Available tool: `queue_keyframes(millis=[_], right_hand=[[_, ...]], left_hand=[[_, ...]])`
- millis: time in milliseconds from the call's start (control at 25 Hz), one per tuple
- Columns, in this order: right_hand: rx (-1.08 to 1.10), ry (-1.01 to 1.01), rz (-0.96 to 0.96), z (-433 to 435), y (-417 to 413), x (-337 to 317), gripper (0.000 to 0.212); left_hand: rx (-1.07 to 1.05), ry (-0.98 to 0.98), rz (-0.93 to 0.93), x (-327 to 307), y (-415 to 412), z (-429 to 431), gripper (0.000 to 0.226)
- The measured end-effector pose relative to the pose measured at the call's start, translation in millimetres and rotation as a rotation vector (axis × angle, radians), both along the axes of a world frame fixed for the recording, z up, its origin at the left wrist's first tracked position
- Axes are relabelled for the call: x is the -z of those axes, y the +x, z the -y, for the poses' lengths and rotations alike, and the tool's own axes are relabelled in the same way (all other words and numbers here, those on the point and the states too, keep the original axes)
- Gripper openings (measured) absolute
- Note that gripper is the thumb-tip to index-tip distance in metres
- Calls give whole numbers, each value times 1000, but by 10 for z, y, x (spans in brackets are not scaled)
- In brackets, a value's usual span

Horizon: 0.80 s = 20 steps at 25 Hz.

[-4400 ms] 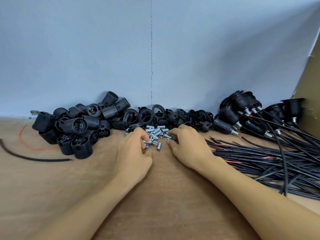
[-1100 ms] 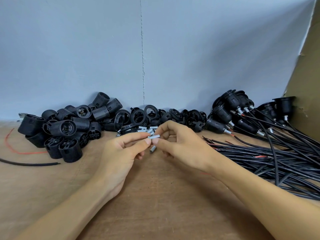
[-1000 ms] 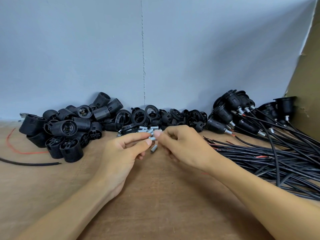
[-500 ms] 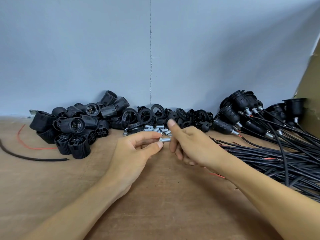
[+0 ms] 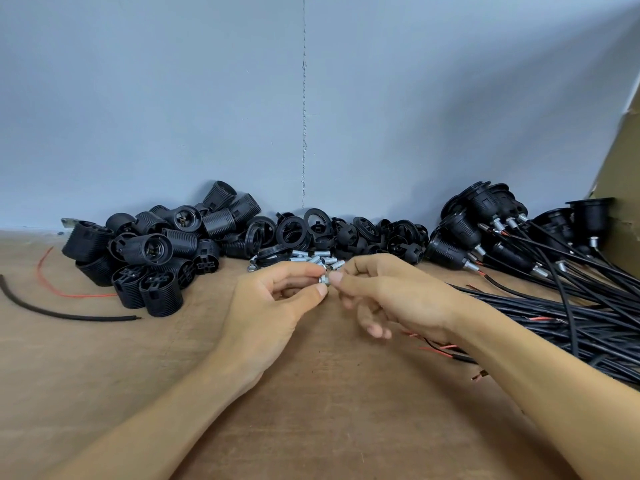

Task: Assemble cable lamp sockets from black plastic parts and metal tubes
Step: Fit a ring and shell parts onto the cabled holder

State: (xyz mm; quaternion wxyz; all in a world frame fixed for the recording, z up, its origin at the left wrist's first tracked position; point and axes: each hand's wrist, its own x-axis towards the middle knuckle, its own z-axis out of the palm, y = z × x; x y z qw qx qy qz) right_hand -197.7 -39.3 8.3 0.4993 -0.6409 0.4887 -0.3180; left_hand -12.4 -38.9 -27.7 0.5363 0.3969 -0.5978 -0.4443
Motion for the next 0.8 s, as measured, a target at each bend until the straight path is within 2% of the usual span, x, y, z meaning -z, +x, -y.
queue_keyframes(millis=[80, 120, 240, 400, 520, 640, 680, 800], right_hand=[[50, 21, -66, 18, 0, 24, 57], [71, 43, -54, 21, -4, 32, 58], [0, 43, 36, 21, -35, 16, 32], [43, 68, 5, 40, -32, 18, 58], [-15, 30, 52, 25, -28, 14, 34], [16, 57, 11, 17, -5, 15, 58], [25, 64, 21, 14, -2, 13, 58], [-11, 3, 68, 12, -18, -2, 32]], left_hand=[[-4, 0, 19, 3, -3, -4, 28], [-9, 2, 19, 5, -4, -5, 28], [-21, -3, 5, 9, -2, -1, 35], [-36, -14, 27, 6, 4, 3, 35], [-21, -21, 24, 10, 5, -3, 34], [-23, -32, 31, 9, 3, -2, 34], [-23, -33, 31, 12, 3, -1, 34], [-11, -26, 25, 16, 5, -2, 33]])
